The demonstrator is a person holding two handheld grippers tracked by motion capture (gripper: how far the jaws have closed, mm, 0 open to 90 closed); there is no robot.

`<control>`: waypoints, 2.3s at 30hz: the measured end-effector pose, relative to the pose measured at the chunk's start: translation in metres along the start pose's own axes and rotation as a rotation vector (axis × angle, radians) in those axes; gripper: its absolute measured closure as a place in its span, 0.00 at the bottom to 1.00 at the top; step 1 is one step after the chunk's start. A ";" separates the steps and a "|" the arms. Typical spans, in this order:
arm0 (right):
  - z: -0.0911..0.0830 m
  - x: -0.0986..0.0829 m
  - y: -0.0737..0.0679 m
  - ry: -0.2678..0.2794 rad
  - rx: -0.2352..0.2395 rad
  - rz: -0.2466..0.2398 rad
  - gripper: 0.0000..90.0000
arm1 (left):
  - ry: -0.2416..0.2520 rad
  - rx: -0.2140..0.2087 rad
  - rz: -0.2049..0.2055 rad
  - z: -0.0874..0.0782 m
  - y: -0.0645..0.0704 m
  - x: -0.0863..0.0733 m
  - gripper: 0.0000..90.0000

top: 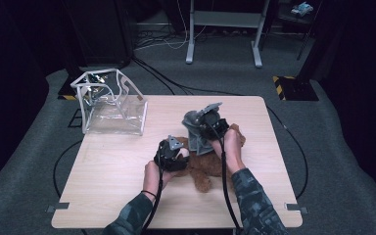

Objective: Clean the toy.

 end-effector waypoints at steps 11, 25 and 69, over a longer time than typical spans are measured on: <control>0.036 -0.035 -0.014 -0.134 0.055 -0.006 0.84 | -0.003 -0.004 -0.003 0.000 0.001 -0.001 0.50; 0.015 -0.029 0.044 -0.097 -0.074 0.092 0.84 | 0.003 -0.007 -0.021 0.000 -0.001 -0.002 0.50; 0.052 -0.014 0.005 -0.132 0.055 0.068 0.84 | -0.016 -0.032 -0.007 0.001 0.001 -0.005 0.49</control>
Point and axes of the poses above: each handheld gripper's, and its own axes: z roughly forward along the jaws, x roughly out of its top, y roughly to its right, the point moved 9 cm from there along z, roughly forward along the jaws, and after that the axes turned 14 degrees about y, right-handed, at the moved point
